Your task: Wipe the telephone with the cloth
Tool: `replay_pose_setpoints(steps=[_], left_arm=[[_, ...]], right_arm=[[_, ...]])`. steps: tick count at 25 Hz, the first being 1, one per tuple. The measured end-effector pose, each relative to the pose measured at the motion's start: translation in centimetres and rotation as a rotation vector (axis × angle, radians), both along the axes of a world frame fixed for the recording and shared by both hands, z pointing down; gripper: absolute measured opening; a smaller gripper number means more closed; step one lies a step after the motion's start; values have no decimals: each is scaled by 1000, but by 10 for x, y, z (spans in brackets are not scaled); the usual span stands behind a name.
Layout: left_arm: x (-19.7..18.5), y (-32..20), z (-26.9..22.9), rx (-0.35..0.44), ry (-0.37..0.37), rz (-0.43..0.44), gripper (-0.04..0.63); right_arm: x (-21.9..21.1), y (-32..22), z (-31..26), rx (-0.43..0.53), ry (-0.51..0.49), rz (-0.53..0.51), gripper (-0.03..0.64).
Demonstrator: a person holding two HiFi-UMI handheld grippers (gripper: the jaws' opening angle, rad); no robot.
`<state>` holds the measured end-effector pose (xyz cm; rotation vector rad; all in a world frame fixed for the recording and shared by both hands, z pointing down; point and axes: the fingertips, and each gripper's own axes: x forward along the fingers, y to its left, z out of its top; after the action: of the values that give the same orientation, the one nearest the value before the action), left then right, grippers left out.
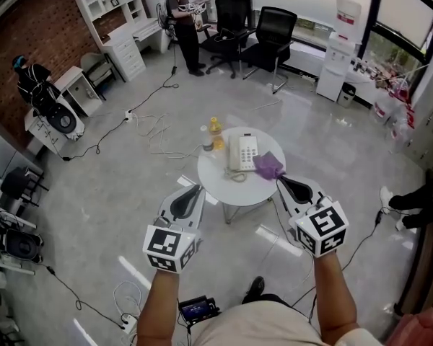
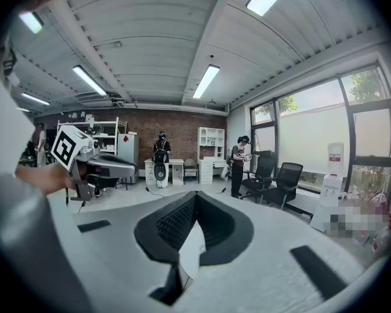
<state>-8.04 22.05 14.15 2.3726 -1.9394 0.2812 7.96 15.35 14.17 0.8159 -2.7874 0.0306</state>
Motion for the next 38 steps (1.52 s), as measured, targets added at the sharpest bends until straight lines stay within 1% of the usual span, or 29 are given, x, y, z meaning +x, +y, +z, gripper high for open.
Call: replay_pose_setpoints(steps=[6, 11, 14, 20, 25, 28, 33, 38], left_arm=[[24, -47, 6, -9, -20, 0, 29], [46, -80, 12, -32, -33, 32, 29], [50, -102, 17, -38, -29, 50, 29], [41, -145, 44, -58, -13, 106, 29], [39, -199, 76, -78, -10, 142, 29], [30, -226, 89, -93, 5, 148, 29], [2, -253, 121, -144, 11, 141, 29], [-15, -279, 151, -183, 23, 126, 29]], right_arm=[[20, -45, 9, -14, -5, -18, -5], [37, -70, 15, -36, -6, -7, -5], [40, -82, 21, -45, -1, 5, -6], [34, -100, 39, -53, 22, 56, -5], [33, -135, 61, -64, 25, 106, -5], [22, -156, 75, -86, 35, 116, -5], [-4, -181, 103, -125, 53, 120, -5], [-12, -206, 137, -166, 75, 134, -5]])
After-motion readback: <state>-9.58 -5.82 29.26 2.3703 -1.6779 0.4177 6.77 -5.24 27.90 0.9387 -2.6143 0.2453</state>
